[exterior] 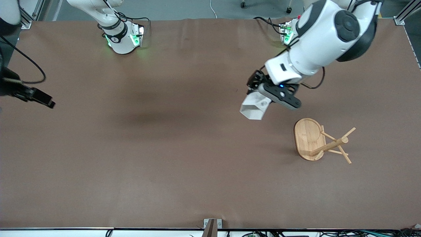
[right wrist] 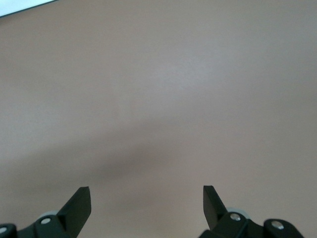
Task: Hang cup on rack
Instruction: 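Carry the cup with the left gripper while the right gripper retracts, then lower the cup with the left gripper, threading its hole onto a rack peg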
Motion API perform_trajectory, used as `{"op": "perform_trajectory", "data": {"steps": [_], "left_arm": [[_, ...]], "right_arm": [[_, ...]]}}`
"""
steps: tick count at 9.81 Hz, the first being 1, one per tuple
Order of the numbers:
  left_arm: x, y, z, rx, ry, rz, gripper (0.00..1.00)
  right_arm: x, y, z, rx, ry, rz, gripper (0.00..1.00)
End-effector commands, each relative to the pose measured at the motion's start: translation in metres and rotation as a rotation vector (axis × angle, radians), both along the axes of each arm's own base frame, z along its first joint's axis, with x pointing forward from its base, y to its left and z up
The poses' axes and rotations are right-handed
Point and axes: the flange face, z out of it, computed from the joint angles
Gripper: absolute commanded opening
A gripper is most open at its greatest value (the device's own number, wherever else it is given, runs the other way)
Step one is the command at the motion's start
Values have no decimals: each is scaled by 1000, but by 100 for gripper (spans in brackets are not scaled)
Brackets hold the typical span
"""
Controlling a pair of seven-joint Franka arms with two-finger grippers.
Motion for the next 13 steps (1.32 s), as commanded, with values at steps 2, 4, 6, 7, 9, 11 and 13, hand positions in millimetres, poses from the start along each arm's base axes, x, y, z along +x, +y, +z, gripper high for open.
{"op": "perform_trajectory", "data": {"steps": [2, 4, 6, 7, 9, 11, 13], "left_arm": [[6, 11, -21, 105, 34, 98, 1], [12, 30, -49, 154, 57, 147, 1], [9, 38, -75, 158, 57, 169, 1], [9, 40, -89, 156, 48, 179, 1], [5, 43, -106, 161, 49, 184, 1], [7, 52, -116, 180, 56, 162, 1], [19, 73, -118, 195, 33, 114, 1]], "right_arm": [[-34, -27, 55, -13, 16, -15, 100], [-37, -32, 67, -15, 8, 28, 100], [-36, -26, 65, -16, 14, 39, 100], [-36, -23, 65, -16, 17, 43, 100], [-37, -24, 64, -14, 28, 43, 100], [-37, -23, 64, -13, 28, 45, 100], [-37, -23, 64, -13, 29, 45, 100]]}}
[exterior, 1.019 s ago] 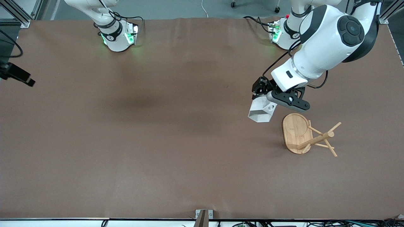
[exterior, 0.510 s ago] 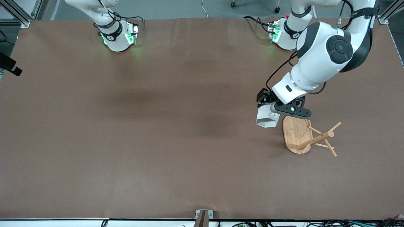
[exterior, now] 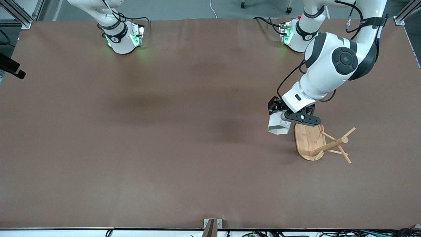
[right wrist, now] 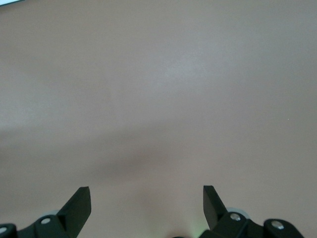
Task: Hang cup on rack
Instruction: 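Lower the cup with the left gripper, threading its hole onto a rack peg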
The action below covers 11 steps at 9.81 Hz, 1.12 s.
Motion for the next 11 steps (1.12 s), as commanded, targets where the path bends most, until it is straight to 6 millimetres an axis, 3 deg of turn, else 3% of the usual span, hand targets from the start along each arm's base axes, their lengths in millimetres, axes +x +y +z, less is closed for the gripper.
{"op": "perform_trajectory", "data": {"steps": [1, 5, 11], "left_arm": [[10, 23, -20, 30, -4, -54, 1], [21, 55, -23, 45, -24, -133, 1], [36, 67, -39, 35, -36, -110, 1]], "right_arm": [[-1, 0, 3, -13, 5, 8, 100], [-1, 1, 2, -16, 8, 12, 100], [-3, 4, -1, -30, 31, 10, 100]]}}
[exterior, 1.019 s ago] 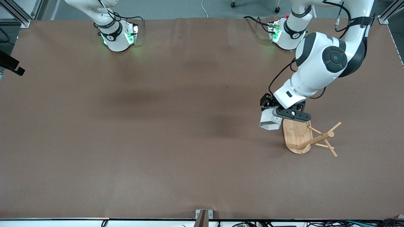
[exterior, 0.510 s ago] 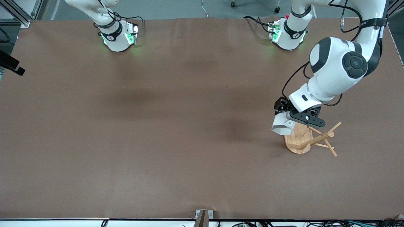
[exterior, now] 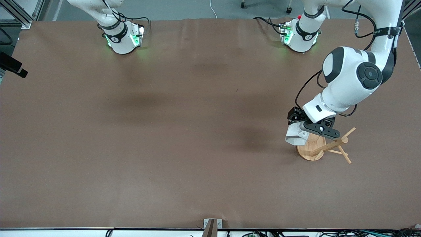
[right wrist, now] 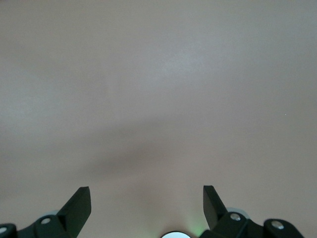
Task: Hang cup on rack
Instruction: 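Lower the cup with the left gripper, threading its hole onto a rack peg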
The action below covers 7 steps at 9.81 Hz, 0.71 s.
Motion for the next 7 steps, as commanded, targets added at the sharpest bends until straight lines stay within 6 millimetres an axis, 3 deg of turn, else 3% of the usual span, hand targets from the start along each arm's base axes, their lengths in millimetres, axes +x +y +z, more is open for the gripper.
{"op": "perform_trajectory", "data": {"steps": [1, 7], "left_arm": [[7, 17, -11, 7, 5, 8, 1], [9, 38, -15, 20, 15, 29, 1]], "right_arm": [[-1, 2, 2, -22, 5, 7, 100], [-2, -1, 1, -19, 11, 6, 100]]}}
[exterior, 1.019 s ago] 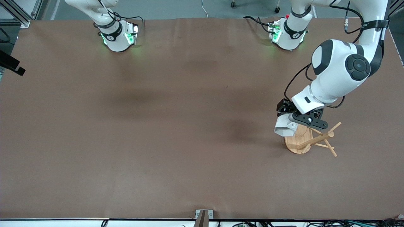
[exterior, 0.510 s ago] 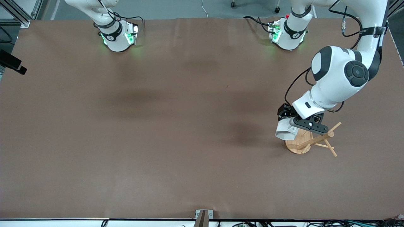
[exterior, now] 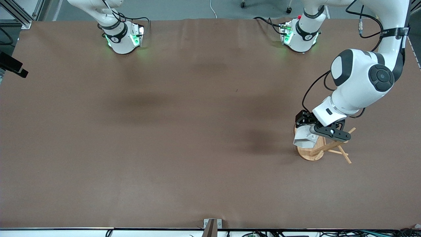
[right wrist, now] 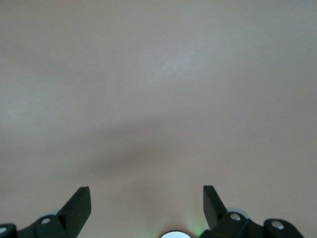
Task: Hang cup on rack
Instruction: 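Lower the cup with the left gripper, threading its hole onto a rack peg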
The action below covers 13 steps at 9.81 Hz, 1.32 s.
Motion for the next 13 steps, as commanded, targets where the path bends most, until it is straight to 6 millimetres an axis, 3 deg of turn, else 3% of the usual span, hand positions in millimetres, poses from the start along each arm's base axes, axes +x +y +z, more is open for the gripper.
{"op": "perform_trajectory", "data": {"steps": [1, 8, 10, 11, 13], "left_arm": [[1, 9, -20, 20, 21, -41, 1], [5, 34, -29, 33, 29, -50, 4], [7, 42, -33, 38, 34, -42, 10], [7, 42, -33, 38, 34, -42, 25], [8, 43, -31, 38, 30, -42, 100]], "right_arm": [[-2, -1, 2, -19, 8, 6, 100], [-2, -3, 2, -18, 9, 3, 100], [-2, -3, 2, -19, 8, 3, 100], [-2, -3, 2, -19, 8, 3, 100], [-2, -3, 2, -18, 9, 3, 100]]}}
